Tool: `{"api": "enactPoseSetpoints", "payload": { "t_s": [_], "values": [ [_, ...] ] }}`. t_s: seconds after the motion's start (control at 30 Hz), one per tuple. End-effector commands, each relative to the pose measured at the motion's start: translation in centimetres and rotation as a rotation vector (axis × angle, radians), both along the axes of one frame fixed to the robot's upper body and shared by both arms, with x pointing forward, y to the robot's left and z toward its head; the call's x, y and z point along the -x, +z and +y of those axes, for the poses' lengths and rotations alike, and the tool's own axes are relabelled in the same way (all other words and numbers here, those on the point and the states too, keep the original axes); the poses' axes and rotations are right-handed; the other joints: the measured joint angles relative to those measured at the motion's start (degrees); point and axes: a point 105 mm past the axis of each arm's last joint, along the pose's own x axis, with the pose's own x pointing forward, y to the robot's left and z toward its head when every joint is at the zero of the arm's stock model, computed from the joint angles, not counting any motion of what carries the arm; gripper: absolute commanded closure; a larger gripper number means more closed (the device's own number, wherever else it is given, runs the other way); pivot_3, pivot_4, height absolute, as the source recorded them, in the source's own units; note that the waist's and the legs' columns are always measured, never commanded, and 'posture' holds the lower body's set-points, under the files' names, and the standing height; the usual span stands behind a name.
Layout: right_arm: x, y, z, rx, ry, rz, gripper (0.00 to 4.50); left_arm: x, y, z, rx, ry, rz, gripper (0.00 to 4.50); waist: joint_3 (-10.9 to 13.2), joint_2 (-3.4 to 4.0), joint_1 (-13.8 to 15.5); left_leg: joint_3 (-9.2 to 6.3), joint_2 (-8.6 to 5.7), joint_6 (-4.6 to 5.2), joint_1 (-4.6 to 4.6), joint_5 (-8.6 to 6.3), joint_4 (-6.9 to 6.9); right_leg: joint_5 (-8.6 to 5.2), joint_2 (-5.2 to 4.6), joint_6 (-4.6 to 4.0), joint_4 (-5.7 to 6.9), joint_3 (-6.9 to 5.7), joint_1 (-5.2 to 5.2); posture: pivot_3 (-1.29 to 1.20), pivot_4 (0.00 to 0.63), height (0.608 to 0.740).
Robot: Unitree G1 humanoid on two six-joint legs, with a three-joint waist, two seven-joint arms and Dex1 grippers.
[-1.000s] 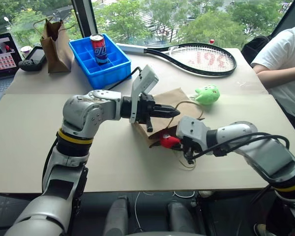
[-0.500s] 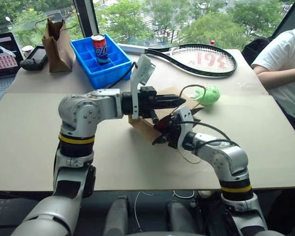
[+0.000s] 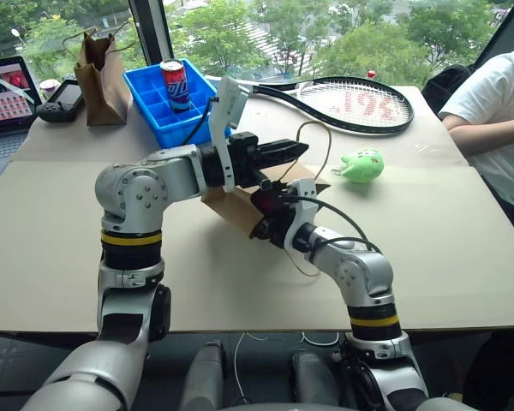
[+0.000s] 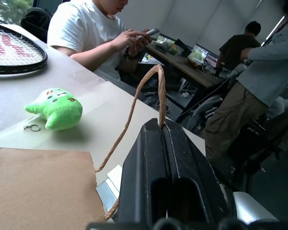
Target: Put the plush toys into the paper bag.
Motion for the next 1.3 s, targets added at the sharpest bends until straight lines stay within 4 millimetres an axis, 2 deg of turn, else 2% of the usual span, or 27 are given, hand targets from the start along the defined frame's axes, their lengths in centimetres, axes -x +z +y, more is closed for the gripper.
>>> {"api": "enactPoseSetpoints", "payload": {
  "t_s": [0.03,0.17,0.33,0.4,0.47,0.57,0.6,0.63,0.67,0.7,0.8,0.93,1.03,1.17,1.3],
  "values": [
    [0.2,1.0,-0.1,0.040,0.037,-0.083,3.16,0.5,0.8,0.1,0.018,-0.005,-0.046,4.50,0.0,0.00,0.0,0.00,0.00,-0.01,0.00,0.01,-0.01,0.00,0.00,-0.01,0.00,-0.01,0.00,0.00,0.150,0.740],
    [1.3,1.8,-2.3,0.138,0.069,-0.133,1.77,0.1,0.2,0.7,-0.007,0.035,-0.044,4.50,0.0,0.00,0.0,-0.02,0.00,-0.02,0.00,0.02,-0.08,-0.02,0.00,-0.03,0.00,-0.01,-0.02,0.00,0.150,0.740],
    [3.1,4.0,-6.6,0.238,0.078,-0.169,0.07,0.1,-0.2,0.7,0.000,0.047,-0.031,4.50,0.0,0.01,0.2,-0.02,-0.01,-0.04,-0.02,0.02,-0.08,-0.03,0.00,-0.04,-0.04,-0.02,-0.02,0.00,0.150,0.740],
    [3.7,5.2,-8.9,0.262,0.059,-0.175,0.03,0.1,-0.6,0.7,-0.007,0.055,-0.020,4.50,0.0,0.00,0.2,-0.02,-0.01,-0.04,-0.02,0.02,-0.08,-0.05,0.00,-0.06,-0.04,-0.02,-0.01,0.00,0.150,0.740],
    [4.2,6.2,-12.3,0.317,0.016,-0.169,0.03,0.0,-0.9,0.8,-0.011,0.068,-0.010,4.50,0.0,0.00,0.3,-0.03,-0.01,-0.04,-0.01,0.02,-0.08,-0.06,0.00,-0.08,-0.05,-0.02,0.01,0.00,0.150,0.740],
    [3.9,7.0,-14.8,0.341,-0.054,-0.170,0.03,0.0,-1.0,0.9,-0.011,0.075,-0.008,4.50,0.0,-0.01,0.4,-0.04,-0.02,-0.03,-0.02,0.02,-0.07,-0.11,-0.01,-0.13,-0.17,-0.03,0.07,0.00,0.150,0.740],
    [2.8,7.1,-16.6,0.358,-0.143,-0.176,0.03,0.0,-1.0,0.9,-0.010,0.081,-0.006,4.50,0.0,-0.01,0.3,-0.02,-0.02,-0.03,-0.03,0.02,-0.09,-0.11,-0.01,-0.15,-0.24,-0.02,0.06,0.00,0.150,0.740],
    [0.4,7.4,-19.2,0.381,-0.302,-0.201,0.03,0.0,-1.0,0.8,-0.008,0.085,-0.005,4.50,0.0,-0.02,0.0,-0.04,-0.02,-0.03,-0.01,0.02,-0.08,-0.11,-0.01,-0.16,-0.25,-0.02,0.07,0.00,0.150,0.740],
    [-1.3,7.3,-21.0,0.396,-0.407,-0.215,0.03,0.1,-1.0,0.8,-0.007,0.089,-0.003,4.50,0.0,-0.02,-0.2,-0.03,-0.02,-0.03,0.02,0.02,-0.09,-0.11,-0.01,-0.16,-0.29,-0.01,0.09,0.00,0.150,0.740],
    [-2.4,7.3,-21.9,0.407,-0.467,-0.224,0.03,0.1,-1.0,0.8,-0.006,0.092,-0.003,4.50,0.0,0.00,-0.3,-0.02,-0.02,-0.03,0.08,0.02,-0.07,-0.11,0.00,-0.16,-0.38,0.01,0.10,0.00,0.150,0.740],
    [-7.1,6.1,-21.9,0.394,-0.540,-0.233,0.03,0.2,-0.9,0.9,-0.012,0.106,-0.006,4.50,0.0,0.02,-0.6,-0.02,-0.07,-0.03,0.08,0.12,-0.11,0.00,0.00,-0.21,-0.60,0.07,0.10,0.00,0.150,0.740],
    [-10.6,5.0,-21.9,0.432,-0.617,-0.234,0.03,0.3,-0.5,1.2,-0.018,0.129,-0.021,4.50,0.1,0.08,-1.6,-0.04,-0.09,-0.04,0.09,0.17,-0.26,0.28,0.03,-0.11,-0.60,0.12,0.11,0.00,0.150,0.740],
    [-11.6,4.4,-21.4,0.389,-0.649,-0.206,0.03,0.4,-0.3,1.8,-0.018,0.165,-0.030,4.50,0.1,0.10,-1.2,-0.09,-0.14,-0.04,-0.05,0.19,-0.38,0.22,0.03,-0.01,-0.65,0.13,0.07,0.00,0.150,0.740],
    [-11.5,2.4,-21.9,0.441,-0.691,-0.161,0.03,0.5,-0.2,2.5,-0.017,0.205,-0.035,4.50,0.2,0.09,-0.9,-0.18,-0.20,-0.05,-0.14,0.19,-0.66,0.19,0.02,0.05,-0.83,0.10,0.07,0.00,0.150,0.740],
    [-11.2,0.8,-21.7,0.467,-0.694,-0.127,1.10,0.6,-0.4,2.9,-0.028,0.228,-0.038,4.50,0.2,0.10,-1.1,-0.22,-0.22,-0.12,-0.09,0.23,-0.75,0.18,0.02,0.06,-0.78,0.07,0.05,0.00,0.150,0.740]
  ]
}}
